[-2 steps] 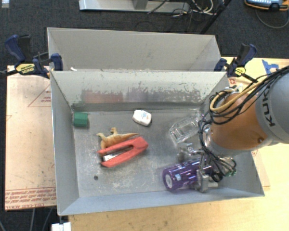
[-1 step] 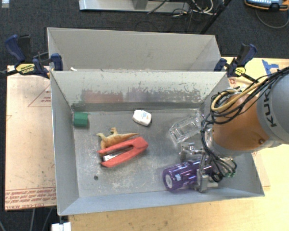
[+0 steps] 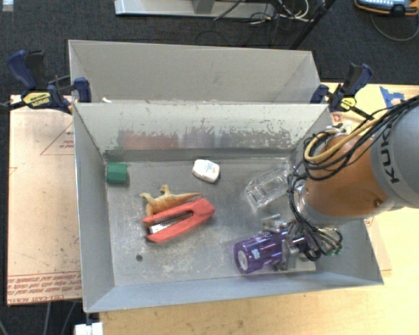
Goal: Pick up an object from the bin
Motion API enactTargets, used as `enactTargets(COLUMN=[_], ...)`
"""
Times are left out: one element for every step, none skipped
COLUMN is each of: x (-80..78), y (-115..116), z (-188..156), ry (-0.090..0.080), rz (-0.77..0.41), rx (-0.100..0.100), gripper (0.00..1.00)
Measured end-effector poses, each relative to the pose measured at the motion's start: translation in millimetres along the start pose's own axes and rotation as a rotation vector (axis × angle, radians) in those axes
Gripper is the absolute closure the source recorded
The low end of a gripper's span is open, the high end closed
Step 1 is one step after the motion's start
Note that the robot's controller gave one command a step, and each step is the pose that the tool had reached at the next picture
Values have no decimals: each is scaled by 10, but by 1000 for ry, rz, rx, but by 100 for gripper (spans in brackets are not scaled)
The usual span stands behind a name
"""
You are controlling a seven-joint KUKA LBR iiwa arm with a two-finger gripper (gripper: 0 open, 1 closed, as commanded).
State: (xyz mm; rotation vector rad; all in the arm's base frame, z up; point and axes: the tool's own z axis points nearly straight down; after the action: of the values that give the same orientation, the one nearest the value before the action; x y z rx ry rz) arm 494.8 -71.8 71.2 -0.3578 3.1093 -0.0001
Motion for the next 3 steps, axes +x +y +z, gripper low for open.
enactTargets(x=[0,13,28], y=[0,7,18], z=[0,-40,-252], ry=[0,5,11], rz=[0,-1,-1], rx=[0,-2,-5], gripper=[100,100,100])
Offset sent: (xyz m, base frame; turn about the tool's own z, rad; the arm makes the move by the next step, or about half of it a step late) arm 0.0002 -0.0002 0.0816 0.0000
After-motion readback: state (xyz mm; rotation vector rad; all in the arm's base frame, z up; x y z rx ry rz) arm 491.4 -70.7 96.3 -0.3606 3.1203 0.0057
